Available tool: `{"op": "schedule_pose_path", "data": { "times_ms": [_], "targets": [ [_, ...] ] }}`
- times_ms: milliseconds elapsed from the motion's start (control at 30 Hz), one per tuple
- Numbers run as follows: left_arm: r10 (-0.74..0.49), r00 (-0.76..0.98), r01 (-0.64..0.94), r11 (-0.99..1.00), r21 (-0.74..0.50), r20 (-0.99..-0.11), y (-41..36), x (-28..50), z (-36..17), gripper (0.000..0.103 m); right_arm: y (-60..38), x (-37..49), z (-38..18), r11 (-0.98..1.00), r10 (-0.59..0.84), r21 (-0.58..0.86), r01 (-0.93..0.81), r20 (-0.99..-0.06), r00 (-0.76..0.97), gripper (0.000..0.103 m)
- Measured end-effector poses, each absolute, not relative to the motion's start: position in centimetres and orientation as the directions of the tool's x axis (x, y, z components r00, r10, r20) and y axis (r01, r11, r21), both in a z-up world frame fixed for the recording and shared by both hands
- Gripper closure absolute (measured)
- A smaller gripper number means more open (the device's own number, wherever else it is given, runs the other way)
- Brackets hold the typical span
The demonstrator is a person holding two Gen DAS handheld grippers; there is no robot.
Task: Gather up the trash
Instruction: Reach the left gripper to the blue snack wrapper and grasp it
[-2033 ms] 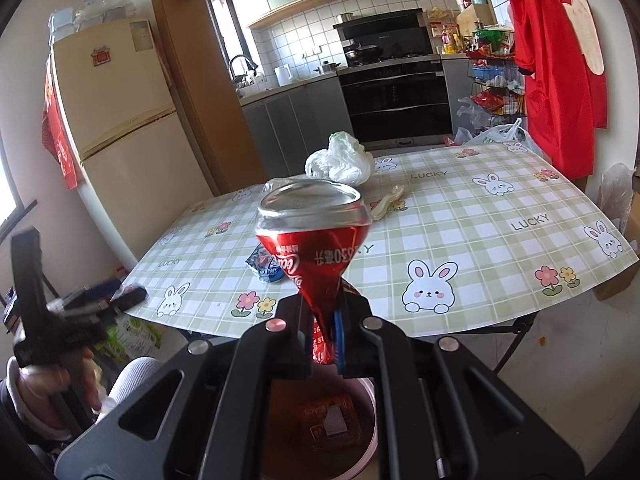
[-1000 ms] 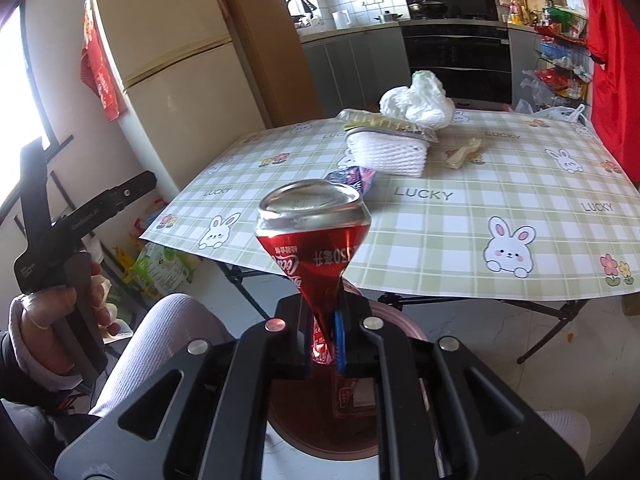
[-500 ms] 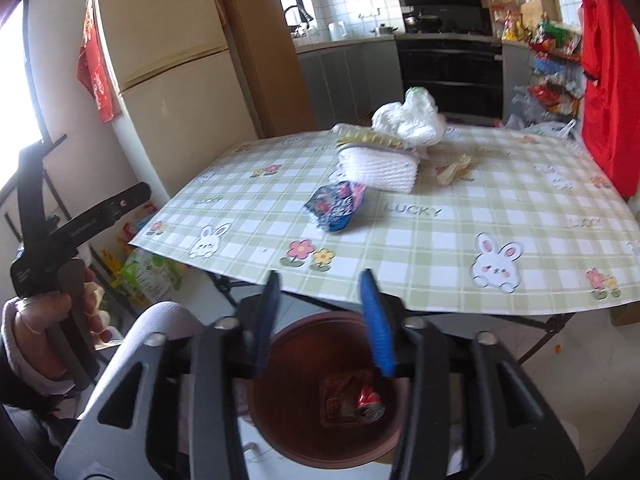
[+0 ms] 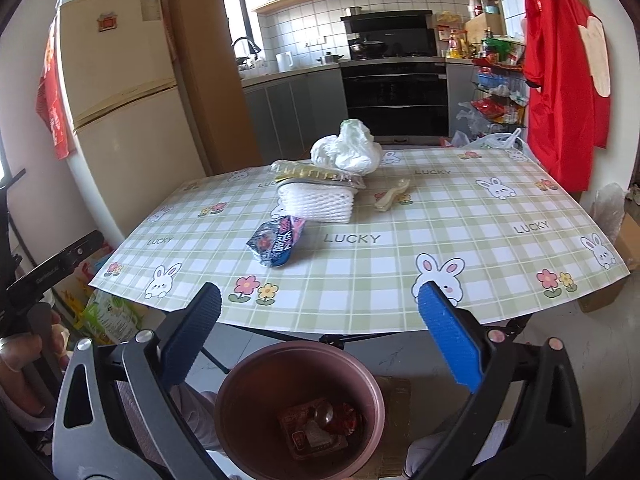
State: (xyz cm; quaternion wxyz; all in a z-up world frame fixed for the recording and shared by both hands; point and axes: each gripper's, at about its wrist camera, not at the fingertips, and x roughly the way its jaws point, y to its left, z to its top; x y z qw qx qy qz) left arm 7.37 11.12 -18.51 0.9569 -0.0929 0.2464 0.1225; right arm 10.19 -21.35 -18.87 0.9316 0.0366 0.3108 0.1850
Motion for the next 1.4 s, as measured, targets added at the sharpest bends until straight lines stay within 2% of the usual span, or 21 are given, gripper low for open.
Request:
{"op": "schedule_pose_path", "data": {
  "times_ms": [267,633,800,900,967,1033,1167,1333,1400],
  "targets": [
    [0.183,0.834,-0.281,0.953,-0.116,-0.520,11.3,8.1,-19.4,0.006,-22.8,11.1,-19.3,0.952,0.304,0.160,-0.260,-0.574,0.760,0.006],
    [0.085,0.822,-0.187,0.974,-0.127,-0.563,9.7,12.9,-19.8,0.006,-25.5,14.7,-19.7,0.965,0.264,0.160,-0.210,-0.570,0.778,0.006],
    [-0.031,0.796,-0.125,0.969,-0.214,-0.604,9.0,16.9,-21.0,0.006,-26.0,16.8,-20.6,0.967,0.255,0.158,-0.200,-0.579,0.774,0.006],
    [-0.164,0.775,-0.087,0.929,-0.359,-0.611,9.2,19.9,-22.8,0.007,-26.3,18.3,-21.6,0.968,0.251,0.166,-0.188,-0.595,0.763,0.006],
    [-0.230,0.745,-0.088,0.896,-0.435,-0.626,9.4,22.1,-24.5,0.022,-26.5,19.3,-22.2,0.967,0.253,0.183,-0.178,-0.607,0.753,0.006],
    [-0.284,0.698,-0.094,0.874,-0.477,-0.658,9.5,24.9,-26.6,0.031,-26.4,20.2,-22.8,0.967,0.253,0.186,-0.175,-0.618,0.744,0.006],
    [-0.333,0.639,-0.123,0.846,-0.519,-0.694,10.2,29.1,-30.0,0.044,-26.0,21.6,-23.7,0.968,0.250,0.171,-0.183,-0.640,0.726,0.006],
    [-0.458,0.611,-0.116,0.755,-0.645,-0.646,11.7,32.1,-32.1,0.046,-25.4,23.0,-24.3,0.967,0.253,0.167,-0.190,-0.653,0.714,0.006],
    [-0.469,0.608,-0.115,0.745,-0.656,-0.640,12.1,32.9,-32.5,0.046,-25.2,23.4,-24.5,0.967,0.255,0.167,-0.193,-0.657,0.710,0.006]
  ]
}}
